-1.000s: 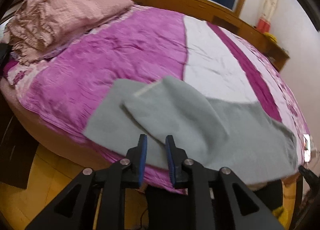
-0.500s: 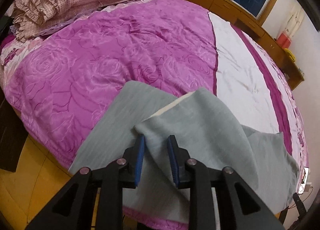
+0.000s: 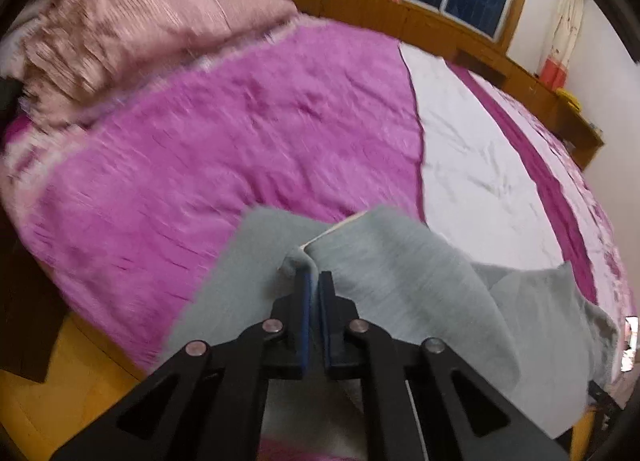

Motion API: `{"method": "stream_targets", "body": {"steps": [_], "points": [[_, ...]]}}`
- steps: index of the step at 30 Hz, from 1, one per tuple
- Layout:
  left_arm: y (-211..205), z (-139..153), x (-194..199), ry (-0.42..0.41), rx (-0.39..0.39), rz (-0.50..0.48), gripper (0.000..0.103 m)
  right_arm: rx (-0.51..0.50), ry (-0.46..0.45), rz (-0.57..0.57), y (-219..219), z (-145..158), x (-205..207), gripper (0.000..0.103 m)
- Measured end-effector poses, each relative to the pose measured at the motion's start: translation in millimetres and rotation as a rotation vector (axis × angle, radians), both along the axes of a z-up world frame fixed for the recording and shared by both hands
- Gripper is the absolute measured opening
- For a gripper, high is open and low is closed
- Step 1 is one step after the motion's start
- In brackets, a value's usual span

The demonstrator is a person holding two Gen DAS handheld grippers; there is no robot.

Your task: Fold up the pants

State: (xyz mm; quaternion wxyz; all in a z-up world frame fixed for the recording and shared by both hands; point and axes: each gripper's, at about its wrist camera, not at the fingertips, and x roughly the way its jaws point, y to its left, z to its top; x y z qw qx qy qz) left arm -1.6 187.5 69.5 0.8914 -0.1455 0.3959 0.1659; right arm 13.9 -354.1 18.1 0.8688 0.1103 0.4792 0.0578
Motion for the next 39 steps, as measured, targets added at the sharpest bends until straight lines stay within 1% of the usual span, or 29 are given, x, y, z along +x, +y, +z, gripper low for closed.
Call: {"method": "stream_targets", "body": {"steps": [3, 5, 9, 10, 12, 15, 18, 19, 20, 22, 23, 25, 27, 28, 32, 36, 39], "points": [[11.0, 9.8, -18.7, -0.02, 0.052, 0.048, 0.004, -0.005, -0.007, 0.004, 2.5, -0.1, -0.8, 0.021], [18.8, 5.8, -25.9, -0.003, 0.043, 0.047, 0.004, -0.004, -0.01, 0.004, 2.1, -0.4, -1.9, 0.021], [23.5, -24.4, -36.8, 0.088, 0.022, 0.06, 0.004, 0.003, -0.014, 0.005, 0.8, -1.0, -3.1, 0.021], [22.4, -30.4, -39.6, 0.101, 0.023, 0.066, 0.005, 0.004, -0.014, 0.006, 0.4, -1.0, -3.6, 0.021], [22.1, -34.3, -45.6, 0.101, 0.021, 0.071, 0.005, 0.007, -0.016, 0.011, -0.5, -1.1, -4.3, 0.021], [23.9, -25.5, -49.1, 0.111, 0.017, 0.064, 0.007, 0.012, -0.015, 0.014, -1.8, -1.1, -4.5, 0.021], [26.4, -8.0, -54.6, 0.078, 0.019, 0.064, 0.008, 0.019, -0.016, 0.008, -3.0, -1.1, -5.2, 0.021], [26.7, 0.2, -54.2, 0.067, 0.029, 0.064, 0.012, 0.021, -0.017, 0.006, -3.3, -1.2, -5.2, 0.021], [26.7, 4.9, -51.8, 0.067, 0.041, 0.065, 0.014, 0.022, -0.017, 0.005, -3.5, -1.2, -5.4, 0.021], [26.4, 13.2, -43.5, 0.064, 0.057, 0.055, 0.022, 0.025, -0.014, 0.006, -3.9, -0.9, -5.4, 0.021], [26.9, 15.5, -39.4, 0.06, 0.056, 0.044, 0.023, 0.028, -0.013, 0.006, -4.3, -0.7, -5.6, 0.021], [25.9, 17.2, -25.0, 0.066, 0.044, 0.005, 0.026, 0.036, -0.009, 0.003, -5.4, -0.7, -5.4, 0.021], [21.3, 14.4, -7.3, 0.078, 0.034, -0.063, 0.03, 0.048, -0.006, -0.004, -6.7, -1.1, -5.8, 0.021], [17.6, 11.1, 4.3, 0.09, 0.036, -0.102, 0.03, 0.053, -0.005, -0.007, -7.2, -1.2, -6.1, 0.021], [9.1, -1.7, 36.4, 0.124, 0.052, -0.187, 0.03, 0.057, 0.0, -0.015, -6.7, -1.5, -7.4, 0.021], [9.1, -17.5, 59.7, 0.189, 0.068, -0.214, 0.031, 0.038, 0.002, -0.018, -3.3, -1.1, -7.1, 0.021], [12.8, -22.9, 67.0, 0.2, 0.07, -0.232, 0.032, 0.028, 0.004, -0.019, -1.5, -1.1, -6.3, 0.022]]}}
